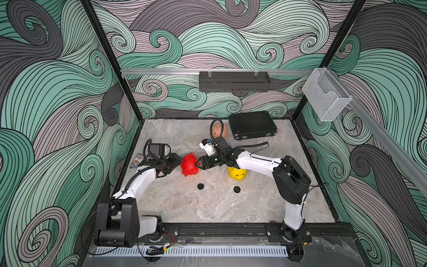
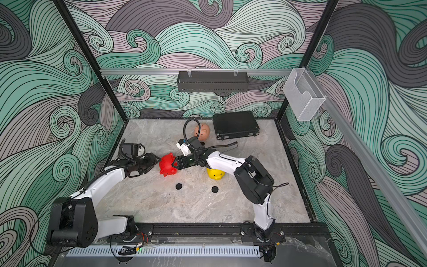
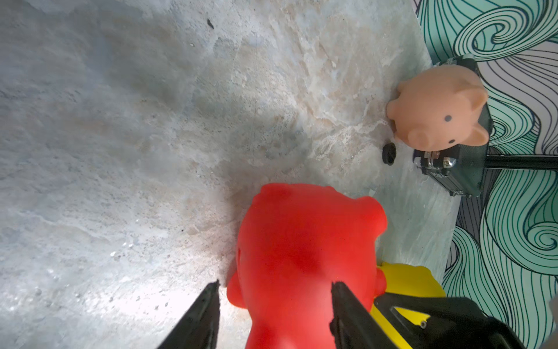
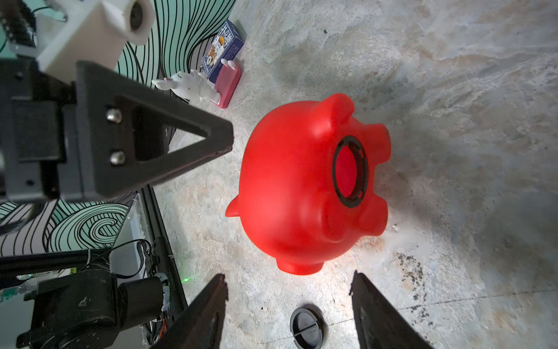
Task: Close piggy banks
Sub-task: Turn over the piggy bank at the center of the board.
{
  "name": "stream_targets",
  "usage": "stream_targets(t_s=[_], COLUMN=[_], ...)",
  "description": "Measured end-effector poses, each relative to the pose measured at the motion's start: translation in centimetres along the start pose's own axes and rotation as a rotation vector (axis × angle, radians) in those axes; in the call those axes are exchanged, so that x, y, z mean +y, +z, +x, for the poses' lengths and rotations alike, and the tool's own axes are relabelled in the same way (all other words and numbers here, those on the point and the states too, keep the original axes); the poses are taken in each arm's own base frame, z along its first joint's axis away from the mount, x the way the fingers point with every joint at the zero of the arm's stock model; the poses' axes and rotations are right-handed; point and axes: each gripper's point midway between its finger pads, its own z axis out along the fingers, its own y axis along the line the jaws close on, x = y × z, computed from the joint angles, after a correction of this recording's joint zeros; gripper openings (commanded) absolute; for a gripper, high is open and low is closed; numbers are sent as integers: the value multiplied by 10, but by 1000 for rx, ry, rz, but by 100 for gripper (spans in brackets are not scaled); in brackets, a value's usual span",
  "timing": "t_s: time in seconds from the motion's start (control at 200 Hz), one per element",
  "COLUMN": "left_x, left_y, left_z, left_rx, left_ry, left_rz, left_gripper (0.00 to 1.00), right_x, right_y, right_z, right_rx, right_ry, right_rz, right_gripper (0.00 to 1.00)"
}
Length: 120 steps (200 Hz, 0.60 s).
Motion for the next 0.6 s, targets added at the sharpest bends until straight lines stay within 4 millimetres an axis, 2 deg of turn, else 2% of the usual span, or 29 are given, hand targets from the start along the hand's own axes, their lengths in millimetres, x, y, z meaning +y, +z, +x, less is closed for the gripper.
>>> stream_targets(t_s=[0.175,0.365,0.6], left_x=[-1,0,2], left_y=[-7,-1,7], left_z=[9,17,22], left_rx=[9,54,93], left_ry=[5,-2,-10], left_rz=[25,36,42], left_gripper=[59,56,52], right_x=[-1,-5,-3], right_y=[4,14,18], right_z=[-2,-7,-13], right_rx=[1,5,10], right_ry=[15,33,62], right_rz=[0,1,-18], right_gripper=[65,62,58])
